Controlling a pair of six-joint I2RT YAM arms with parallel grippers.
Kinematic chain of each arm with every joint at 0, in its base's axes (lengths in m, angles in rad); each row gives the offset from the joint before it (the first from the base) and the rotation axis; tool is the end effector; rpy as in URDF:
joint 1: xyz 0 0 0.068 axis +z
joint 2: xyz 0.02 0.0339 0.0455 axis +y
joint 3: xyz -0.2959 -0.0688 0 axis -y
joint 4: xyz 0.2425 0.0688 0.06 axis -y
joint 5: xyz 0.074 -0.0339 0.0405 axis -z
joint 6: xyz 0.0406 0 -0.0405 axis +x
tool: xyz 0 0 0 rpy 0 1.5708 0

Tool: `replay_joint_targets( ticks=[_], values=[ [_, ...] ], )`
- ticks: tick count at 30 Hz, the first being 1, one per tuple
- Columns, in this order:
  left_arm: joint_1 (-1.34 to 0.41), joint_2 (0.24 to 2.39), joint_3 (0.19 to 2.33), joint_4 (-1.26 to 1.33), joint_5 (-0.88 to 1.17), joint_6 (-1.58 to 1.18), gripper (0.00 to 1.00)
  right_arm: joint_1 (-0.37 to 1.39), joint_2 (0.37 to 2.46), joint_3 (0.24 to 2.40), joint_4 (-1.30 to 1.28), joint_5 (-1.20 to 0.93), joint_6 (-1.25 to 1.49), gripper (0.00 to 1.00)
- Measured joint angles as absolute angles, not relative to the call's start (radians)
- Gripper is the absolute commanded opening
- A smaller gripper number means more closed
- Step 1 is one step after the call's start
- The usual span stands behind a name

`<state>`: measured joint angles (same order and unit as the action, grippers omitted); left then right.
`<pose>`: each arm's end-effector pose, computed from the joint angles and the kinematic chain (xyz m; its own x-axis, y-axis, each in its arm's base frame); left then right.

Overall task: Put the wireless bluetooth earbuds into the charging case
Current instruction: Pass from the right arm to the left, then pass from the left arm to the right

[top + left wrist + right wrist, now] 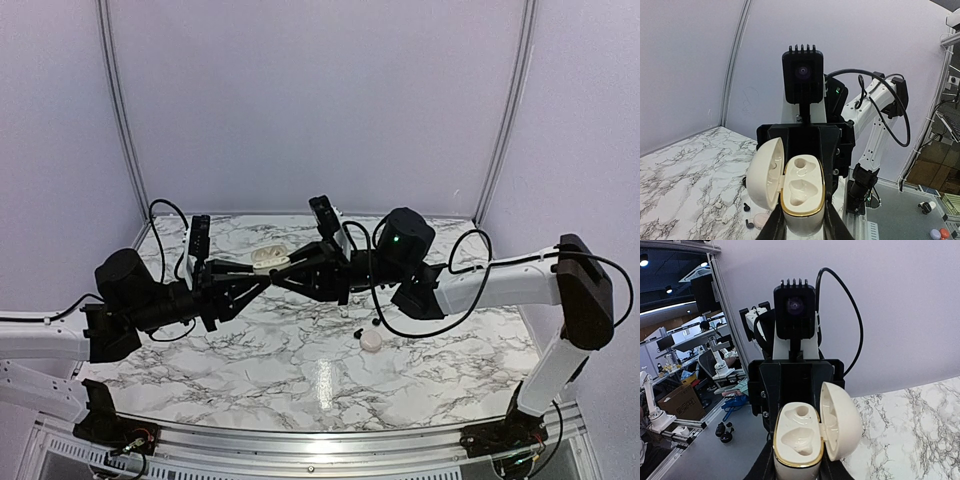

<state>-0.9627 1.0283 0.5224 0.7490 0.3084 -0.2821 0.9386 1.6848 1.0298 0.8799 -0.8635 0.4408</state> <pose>0.1143 -0.1858 0.3290 -0.1325 -0.2740 -0.9526 0.9510 0.2356 -0.2000 0.1999 0.3251 0.3297 -0.2913 0.0715 -0.9540 -0.9263 -0.2701 0.2626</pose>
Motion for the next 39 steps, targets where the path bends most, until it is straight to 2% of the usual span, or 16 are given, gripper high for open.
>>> replay_joint_targets(
  ticks=[5,25,35,39],
  values=[
    [-0.967,1.026,0.512,0.758,0.304,-0.292,0.05,0.931,1.685,1.029,0.875,-0.872,0.451,0.29],
    [-0.968,1.029,0.502,0.759,0.303,-0.307,0.05,0.907,1.677,1.018,0.822,-0.916,0.452,0.34],
    [-0.968,1.047,0.507,0.746,0.313,-0.303,0.05,0.904,1.677,1.018,0.795,-0.937,0.442,0.25],
    [-0.968,1.049,0.517,0.731,0.313,-0.297,0.06,0.902,1.674,1.018,0.792,-0.939,0.439,0.15]
  ],
)
